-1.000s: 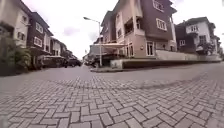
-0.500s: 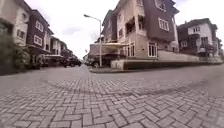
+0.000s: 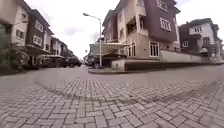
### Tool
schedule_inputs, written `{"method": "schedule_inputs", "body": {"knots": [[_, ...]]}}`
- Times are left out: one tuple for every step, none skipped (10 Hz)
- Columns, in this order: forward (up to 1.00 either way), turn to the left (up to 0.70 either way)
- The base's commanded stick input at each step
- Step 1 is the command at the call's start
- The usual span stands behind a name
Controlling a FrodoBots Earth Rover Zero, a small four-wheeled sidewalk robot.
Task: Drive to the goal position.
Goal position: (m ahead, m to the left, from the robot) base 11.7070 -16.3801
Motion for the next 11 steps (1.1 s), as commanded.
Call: {"method": "schedule_inputs", "body": {"knots": [[0.7,-0.35],[0.7,-0.35],[0.7,-0.35],[0.7,-0.34],[0.7,-0.13],[0.7,0.0],[0.7,0.0],[0.7,0.0],[0.7,0.0],[0.7,0.0],[0.7,0.0]]}}
